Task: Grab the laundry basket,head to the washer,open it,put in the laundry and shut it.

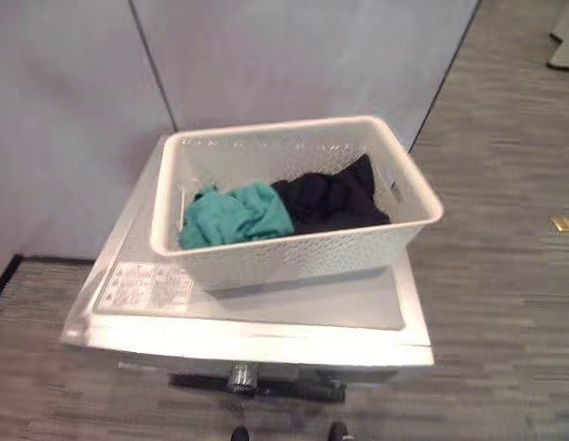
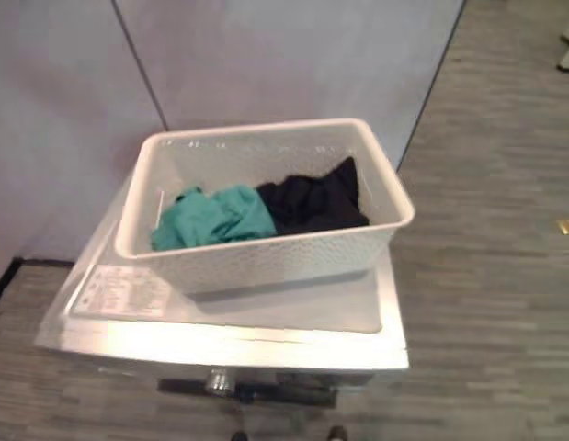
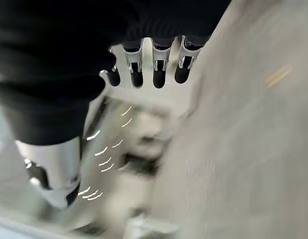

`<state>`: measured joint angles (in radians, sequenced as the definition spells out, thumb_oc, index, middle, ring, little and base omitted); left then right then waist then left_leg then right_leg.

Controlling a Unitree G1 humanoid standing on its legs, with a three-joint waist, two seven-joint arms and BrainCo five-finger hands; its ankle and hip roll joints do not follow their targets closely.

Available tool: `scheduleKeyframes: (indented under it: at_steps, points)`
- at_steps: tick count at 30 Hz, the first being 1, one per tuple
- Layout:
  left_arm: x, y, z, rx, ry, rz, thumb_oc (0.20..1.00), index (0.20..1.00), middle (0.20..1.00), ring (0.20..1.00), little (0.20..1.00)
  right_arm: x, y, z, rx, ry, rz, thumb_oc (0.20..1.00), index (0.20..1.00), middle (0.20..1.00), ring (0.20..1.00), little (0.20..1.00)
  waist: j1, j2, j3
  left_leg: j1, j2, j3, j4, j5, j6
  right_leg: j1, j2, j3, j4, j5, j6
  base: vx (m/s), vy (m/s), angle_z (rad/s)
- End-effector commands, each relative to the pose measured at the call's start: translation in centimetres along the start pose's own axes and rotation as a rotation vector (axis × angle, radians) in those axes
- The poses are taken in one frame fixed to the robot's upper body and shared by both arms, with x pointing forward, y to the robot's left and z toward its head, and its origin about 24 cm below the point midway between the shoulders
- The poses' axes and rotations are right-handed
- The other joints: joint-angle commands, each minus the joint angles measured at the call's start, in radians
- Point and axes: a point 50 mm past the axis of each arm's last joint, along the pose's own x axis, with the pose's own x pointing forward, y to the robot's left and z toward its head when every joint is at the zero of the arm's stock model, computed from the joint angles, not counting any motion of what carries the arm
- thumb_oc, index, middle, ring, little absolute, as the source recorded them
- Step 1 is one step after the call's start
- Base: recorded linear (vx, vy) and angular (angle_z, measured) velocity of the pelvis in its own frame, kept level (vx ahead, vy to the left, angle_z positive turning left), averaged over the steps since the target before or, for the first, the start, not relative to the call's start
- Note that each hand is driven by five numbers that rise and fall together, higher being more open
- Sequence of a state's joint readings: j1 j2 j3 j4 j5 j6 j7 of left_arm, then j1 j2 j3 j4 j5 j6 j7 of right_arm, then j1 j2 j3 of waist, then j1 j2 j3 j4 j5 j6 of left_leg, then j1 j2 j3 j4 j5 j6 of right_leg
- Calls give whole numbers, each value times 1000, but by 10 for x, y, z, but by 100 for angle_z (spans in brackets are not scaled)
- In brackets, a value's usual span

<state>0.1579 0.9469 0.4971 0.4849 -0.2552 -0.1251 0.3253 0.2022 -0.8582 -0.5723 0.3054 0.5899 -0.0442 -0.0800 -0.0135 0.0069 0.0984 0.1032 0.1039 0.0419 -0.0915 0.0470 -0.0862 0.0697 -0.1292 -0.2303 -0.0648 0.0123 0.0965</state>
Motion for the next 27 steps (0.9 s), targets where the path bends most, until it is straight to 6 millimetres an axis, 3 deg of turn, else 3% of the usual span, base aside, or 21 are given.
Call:
scheduleKeyframes:
  at_steps: [1,2,4,5,6,7,8,10,12,13,14,16,17,18,19,20,21,23,24,25,27]
  points:
    - [15,-6,1,-73,41,65,1000,1000,1000,1000,1000,9,25,3,-38,-53,74,1000,1000,1000,1000,1000,22,-13,-38,8,30,12,7,-92,-17,-34,-103,14,44,20,96,39,-18,-13]
    - [14,-6,0,-71,42,64,1000,1000,1000,1000,1000,8,25,3,-41,-51,76,1000,1000,1000,1000,1000,21,-12,-41,9,30,12,6,-92,-17,-33,-103,14,44,20,96,-2,-23,-6]
    - [-7,-12,-35,-93,163,59,1000,1000,1000,1000,1000,-14,30,-29,-52,51,115,1000,1000,1000,1000,1000,19,-15,-34,7,31,15,7,-90,-17,-34,-103,15,39,23,94,-4,-29,-4]
    - [-18,-20,-48,-104,210,41,1000,1000,1000,1000,1000,-24,35,-46,-43,108,133,1000,1000,1000,1000,1000,17,-17,-32,6,30,16,7,-89,-17,-35,-103,15,35,25,93,-15,-53,3]
    - [-39,-34,-72,-118,313,1,1000,1000,1000,1000,1000,-48,49,-80,-21,241,212,1000,1000,1000,1000,1000,17,-23,-29,2,31,21,8,-85,-20,-36,-103,15,27,30,91,-23,-55,4]
    - [-49,-40,-82,-126,353,-21,1000,1000,1000,1000,1000,-58,53,-94,-20,303,243,1000,1000,1000,1000,1000,17,-27,-27,-3,32,21,9,-83,-20,-39,-102,15,26,31,90,-24,-43,3]
    - [-49,-40,-82,-126,353,-21,1000,1000,1000,1000,1000,-58,53,-94,-21,304,244,1000,1000,1000,1000,1000,17,-27,-29,-3,32,22,9,-83,-20,-40,-102,15,26,31,90,-30,-27,0]
    - [-78,-66,-102,-201,460,-107,1000,1000,1000,1000,1000,-82,64,-131,-74,472,336,1000,1000,1000,1000,1000,23,-33,-24,-13,33,19,10,-77,-20,-45,-100,14,24,35,84,-35,-40,0]
    - [-100,-88,-117,-166,540,-202,1000,1000,1000,1000,1000,-104,75,-163,-141,628,418,1000,1000,1000,1000,1000,28,-38,-21,-19,34,19,12,-73,-19,-47,-98,13,24,36,82,-24,-38,2]
    - [-129,-118,-133,-193,677,-284,1000,1000,1000,1000,1000,-130,91,-196,-202,798,479,1000,1000,1000,1000,1000,37,-39,-22,-24,33,14,14,-68,-17,-48,-98,12,26,37,79,-11,-24,4]
    - [-128,-118,-133,-196,675,-283,1000,1000,1000,1000,1000,-129,92,-196,-201,795,480,1000,1000,1000,1000,1000,36,-39,-20,-24,34,14,14,-69,-18,-48,-98,11,26,36,79,0,0,0]
    - [-152,-134,-145,-188,785,-319,1000,1000,1000,1000,1000,-163,104,-225,-250,974,526,1000,1000,1000,1000,1000,42,-38,-23,-26,32,10,15,-70,-16,-46,-98,8,25,35,78,20,-12,1]
    - [-183,-152,-155,-79,869,-428,1000,1000,1000,1000,1000,-200,107,-246,-339,1151,528,1000,1000,1000,1000,1000,52,-35,-33,-29,31,1,17,-71,-14,-43,-98,3,25,32,77,38,-21,4]
    - [-183,-153,-154,-80,867,-427,1000,1000,1000,1000,1000,-200,107,-246,-338,1149,528,1000,1000,1000,1000,1000,52,-35,-31,-29,31,1,18,-71,-14,-43,-97,3,25,31,77,37,-24,5]
    - [-195,-159,-157,-53,907,-461,1000,1000,1000,1000,1000,-211,113,-250,-370,1192,553,1000,1000,1000,1000,1000,55,-35,-32,-29,31,-3,19,-72,-13,-42,-97,2,25,31,76,20,-33,5]
    - [-225,-174,-161,32,962,-594,1000,1000,1000,1000,1000,-232,123,-255,-451,1252,631,1000,1000,1000,1000,1000,60,-33,-36,-30,30,-8,20,-74,-11,-39,-97,-1,22,28,73,20,-33,4]
    - [-224,-174,-161,31,962,-594,1000,1000,1000,1000,1000,-232,124,-255,-450,1251,631,1000,1000,1000,1000,1000,61,-33,-36,-30,30,-8,21,-74,-11,-38,-96,-2,22,28,73,21,-35,2]
    - [-268,-186,-164,173,1009,-799,1000,1000,1000,1000,1000,-249,137,-257,-508,1287,708,1000,1000,1000,1000,1000,60,-31,-42,-29,31,-9,23,-75,-10,-32,-91,3,11,26,71,17,-41,0]
    - [-268,-186,-164,173,1009,-799,1000,1000,1000,1000,1000,-249,137,-257,-508,1287,707,1000,1000,1000,1000,1000,60,-31,-42,-29,32,-9,23,-75,-10,-31,-91,3,11,26,71,-5,-69,2]
    - [-290,-195,-161,214,1021,-925,1000,1000,1000,1000,1000,-243,147,-255,-537,1255,726,1000,1000,1000,1000,1000,59,-27,-42,-34,34,-10,31,-75,-11,-31,-86,9,9,23,66,-17,-57,0]
    - [-298,-200,-158,226,1012,-982,1000,1000,1000,1000,1000,-242,150,-255,-560,1243,748,1000,1000,1000,1000,1000,59,-24,-43,-36,38,-11,34,-74,-13,-30,-84,10,7,21,64,-21,-71,1]
